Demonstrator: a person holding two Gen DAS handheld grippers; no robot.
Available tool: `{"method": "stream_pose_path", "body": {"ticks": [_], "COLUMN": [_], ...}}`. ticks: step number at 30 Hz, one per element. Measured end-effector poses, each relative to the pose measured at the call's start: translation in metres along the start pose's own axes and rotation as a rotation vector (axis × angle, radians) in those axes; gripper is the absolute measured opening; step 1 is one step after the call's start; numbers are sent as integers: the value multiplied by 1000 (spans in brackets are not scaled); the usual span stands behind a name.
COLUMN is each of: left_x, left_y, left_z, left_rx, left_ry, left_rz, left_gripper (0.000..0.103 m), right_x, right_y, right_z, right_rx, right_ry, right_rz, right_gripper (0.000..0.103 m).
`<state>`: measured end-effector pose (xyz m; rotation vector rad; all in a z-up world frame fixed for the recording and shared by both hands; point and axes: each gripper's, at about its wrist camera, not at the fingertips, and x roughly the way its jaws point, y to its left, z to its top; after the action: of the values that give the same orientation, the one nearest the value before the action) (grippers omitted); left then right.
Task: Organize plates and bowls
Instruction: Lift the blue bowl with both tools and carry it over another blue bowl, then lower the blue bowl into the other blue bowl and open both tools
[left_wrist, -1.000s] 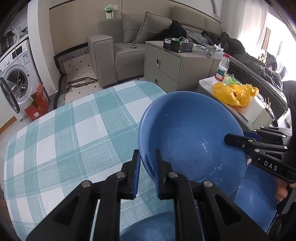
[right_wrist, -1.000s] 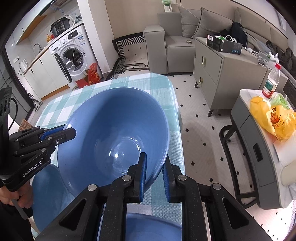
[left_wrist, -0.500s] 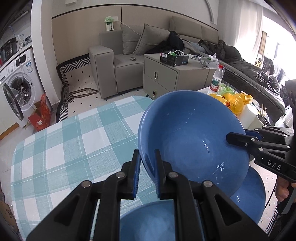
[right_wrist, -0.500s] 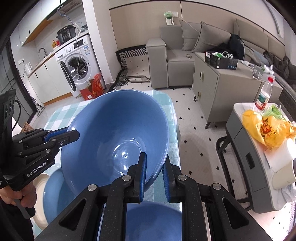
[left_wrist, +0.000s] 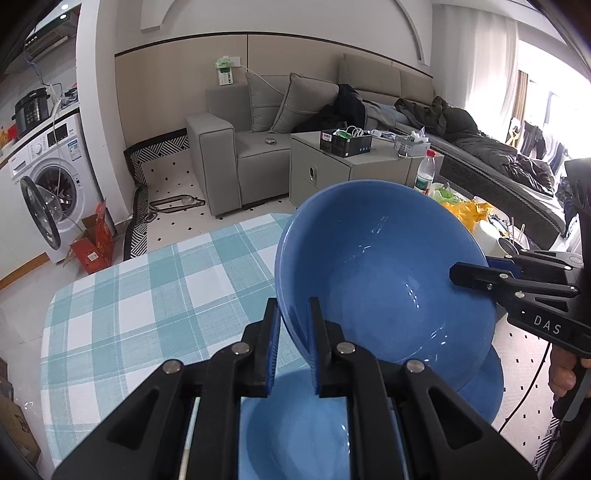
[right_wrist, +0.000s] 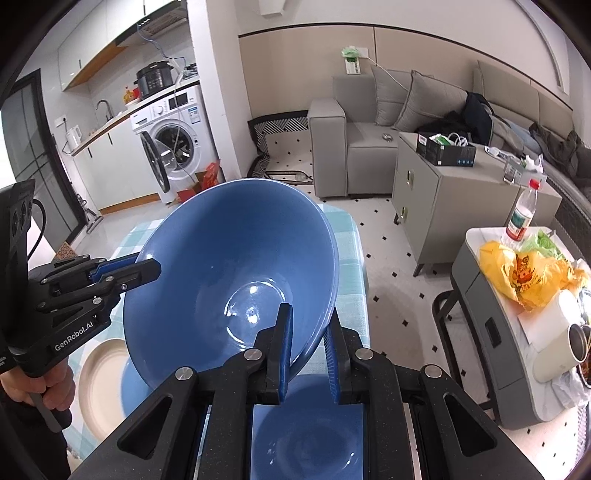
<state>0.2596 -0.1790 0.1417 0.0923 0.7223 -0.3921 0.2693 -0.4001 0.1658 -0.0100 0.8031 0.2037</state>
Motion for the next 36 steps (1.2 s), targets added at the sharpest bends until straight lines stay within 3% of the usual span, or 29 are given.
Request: {"method": "stream_pose_path", "body": {"ticks": [14,36], "left_x": [-35,-40], "left_y": [9,34], "left_z": [-30,-90], "left_rx": [-26,-67], "left_ry": [-15,57], "left_rz": [41,76], "left_gripper": [12,12], "right_x": [-28,4], "right_y": [37,83], "right_z": [-19,-61], "right_rx": [-43,-80], "right_ry": [-8,88], "right_rz": [30,85], "right_gripper": [16,16]}}
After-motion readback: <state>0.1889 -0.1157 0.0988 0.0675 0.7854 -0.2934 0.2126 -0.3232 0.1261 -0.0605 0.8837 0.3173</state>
